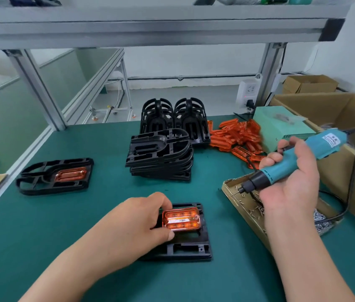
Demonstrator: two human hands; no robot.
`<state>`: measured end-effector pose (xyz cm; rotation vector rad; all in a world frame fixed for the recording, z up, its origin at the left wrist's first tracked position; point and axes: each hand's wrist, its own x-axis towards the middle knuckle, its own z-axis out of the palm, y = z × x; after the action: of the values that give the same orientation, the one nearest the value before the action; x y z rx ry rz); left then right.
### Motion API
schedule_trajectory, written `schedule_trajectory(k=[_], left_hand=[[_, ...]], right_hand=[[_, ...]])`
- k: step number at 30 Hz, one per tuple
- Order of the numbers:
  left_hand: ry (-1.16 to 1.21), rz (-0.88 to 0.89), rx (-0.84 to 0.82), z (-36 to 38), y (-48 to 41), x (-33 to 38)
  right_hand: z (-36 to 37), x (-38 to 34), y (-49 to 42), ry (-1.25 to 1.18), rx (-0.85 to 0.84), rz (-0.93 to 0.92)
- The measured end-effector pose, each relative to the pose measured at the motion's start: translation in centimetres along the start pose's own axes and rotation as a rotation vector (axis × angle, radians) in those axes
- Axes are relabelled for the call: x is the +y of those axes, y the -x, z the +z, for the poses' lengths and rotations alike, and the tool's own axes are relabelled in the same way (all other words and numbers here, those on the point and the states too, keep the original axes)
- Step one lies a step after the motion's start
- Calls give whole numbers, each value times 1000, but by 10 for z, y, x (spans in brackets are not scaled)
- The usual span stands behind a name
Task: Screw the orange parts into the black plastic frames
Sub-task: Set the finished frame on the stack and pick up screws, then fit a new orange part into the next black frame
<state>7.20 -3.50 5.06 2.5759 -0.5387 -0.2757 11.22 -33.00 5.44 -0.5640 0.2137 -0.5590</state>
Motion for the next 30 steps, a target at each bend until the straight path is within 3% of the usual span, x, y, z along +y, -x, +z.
schedule_trajectory(k=[30], left_hand=[[-216, 144, 63, -1, 20, 3]], right_hand=[[4, 1, 3, 16, -34, 32]])
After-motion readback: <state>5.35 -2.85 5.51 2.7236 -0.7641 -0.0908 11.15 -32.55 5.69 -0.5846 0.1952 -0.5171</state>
